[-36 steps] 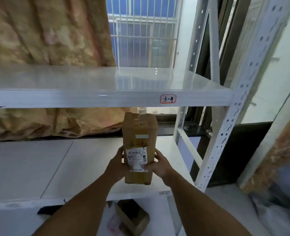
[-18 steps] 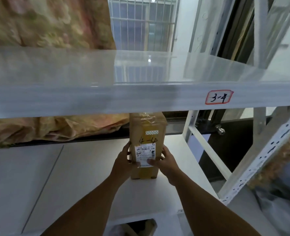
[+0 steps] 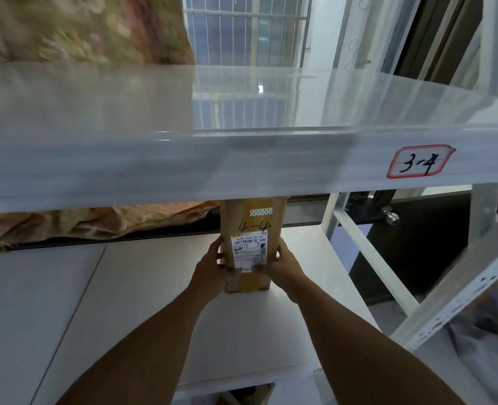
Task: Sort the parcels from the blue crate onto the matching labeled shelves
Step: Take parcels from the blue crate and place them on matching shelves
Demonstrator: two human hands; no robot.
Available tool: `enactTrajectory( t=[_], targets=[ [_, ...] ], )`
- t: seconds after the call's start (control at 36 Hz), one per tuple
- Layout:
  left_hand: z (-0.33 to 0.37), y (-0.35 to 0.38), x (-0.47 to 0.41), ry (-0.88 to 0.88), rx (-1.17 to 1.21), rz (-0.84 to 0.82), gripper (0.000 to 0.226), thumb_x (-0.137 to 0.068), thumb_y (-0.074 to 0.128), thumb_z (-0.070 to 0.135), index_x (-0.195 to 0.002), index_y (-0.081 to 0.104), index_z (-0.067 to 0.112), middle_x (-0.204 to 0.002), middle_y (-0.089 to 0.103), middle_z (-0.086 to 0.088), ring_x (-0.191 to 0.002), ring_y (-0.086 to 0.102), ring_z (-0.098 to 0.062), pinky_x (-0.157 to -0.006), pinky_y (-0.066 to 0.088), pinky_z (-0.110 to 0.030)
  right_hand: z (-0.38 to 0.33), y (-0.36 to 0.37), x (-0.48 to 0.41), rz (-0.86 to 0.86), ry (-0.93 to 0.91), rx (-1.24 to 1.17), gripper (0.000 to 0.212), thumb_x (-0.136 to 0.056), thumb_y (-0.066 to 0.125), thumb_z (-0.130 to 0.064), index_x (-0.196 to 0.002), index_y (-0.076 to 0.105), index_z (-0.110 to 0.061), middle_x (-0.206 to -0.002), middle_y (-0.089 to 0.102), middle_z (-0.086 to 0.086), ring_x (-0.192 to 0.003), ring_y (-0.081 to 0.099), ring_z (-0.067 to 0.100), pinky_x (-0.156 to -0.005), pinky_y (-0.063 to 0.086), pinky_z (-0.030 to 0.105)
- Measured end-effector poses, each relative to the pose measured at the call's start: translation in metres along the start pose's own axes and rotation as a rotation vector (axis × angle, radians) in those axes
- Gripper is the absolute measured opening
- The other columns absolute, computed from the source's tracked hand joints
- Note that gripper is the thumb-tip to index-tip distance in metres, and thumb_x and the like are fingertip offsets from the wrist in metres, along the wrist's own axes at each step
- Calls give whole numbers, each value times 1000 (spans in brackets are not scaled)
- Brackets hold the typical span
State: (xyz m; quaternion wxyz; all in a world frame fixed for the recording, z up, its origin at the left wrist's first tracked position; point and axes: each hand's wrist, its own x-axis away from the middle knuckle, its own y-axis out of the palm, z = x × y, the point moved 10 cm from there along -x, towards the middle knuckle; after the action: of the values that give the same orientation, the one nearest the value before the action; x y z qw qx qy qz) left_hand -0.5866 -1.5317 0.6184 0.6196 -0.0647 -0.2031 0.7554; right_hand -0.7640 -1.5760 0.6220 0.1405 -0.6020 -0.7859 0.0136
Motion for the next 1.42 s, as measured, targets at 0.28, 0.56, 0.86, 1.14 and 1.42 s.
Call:
enactTrajectory(
  t=[0.28, 0.56, 0.86, 1.14, 1.42],
  targets=[
    [8, 13, -6, 6, 32, 6, 95, -83, 78, 4, -159, 28, 31, -131, 63, -6, -107, 70, -29, -92, 59, -50, -1, -10, -7, 44, -3, -7, 83, -74, 82, 8, -141, 49, -27, -128, 67, -2, -121, 63, 26, -100, 57, 50],
    [-4, 16, 4, -45, -28, -12, 95, -86, 77, 8, -160, 24, 34, -138, 61, -5, -118, 64, -25, -93, 57, -37, -5, -11, 4, 47, 13, 96, 69, -78, 82, 6, -130, 49, -24, -124, 63, -3, -118, 61, 22, -96, 59, 41],
    [17, -10, 40, -52, -359, 11, 76, -90, 71, 42, -155, 37, 21, -154, 46, -7, -137, 48, -25, -109, 45, -42, -13, -28, 56, 50, 59, 870, 61, -100, 60, -49, -150, 45, -18, -153, 50, 4, -138, 51, 29, -107, 47, 44],
    [79, -41, 118, 148, -1056, -13, 59, -104, 31, 57, -146, 48, 20, -148, 48, -7, -135, 46, -30, -107, 42, -42, -64, -6, 131, 5, -46, 1169, 56, -105, 36, -58, -151, 46, -29, -149, 57, 2, -134, 55, 29, -110, 44, 47],
    [148, -75, 226, 234, -1186, 86, 57, -105, 30, 54, -139, 56, 17, -150, 49, -11, -135, 47, -33, -110, 37, -44, -136, 11, 233, 52, -138, 1226, 64, -103, 35, -61, -154, 43, -24, -154, 52, 6, -139, 50, 29, -116, 39, 46]
  ],
)
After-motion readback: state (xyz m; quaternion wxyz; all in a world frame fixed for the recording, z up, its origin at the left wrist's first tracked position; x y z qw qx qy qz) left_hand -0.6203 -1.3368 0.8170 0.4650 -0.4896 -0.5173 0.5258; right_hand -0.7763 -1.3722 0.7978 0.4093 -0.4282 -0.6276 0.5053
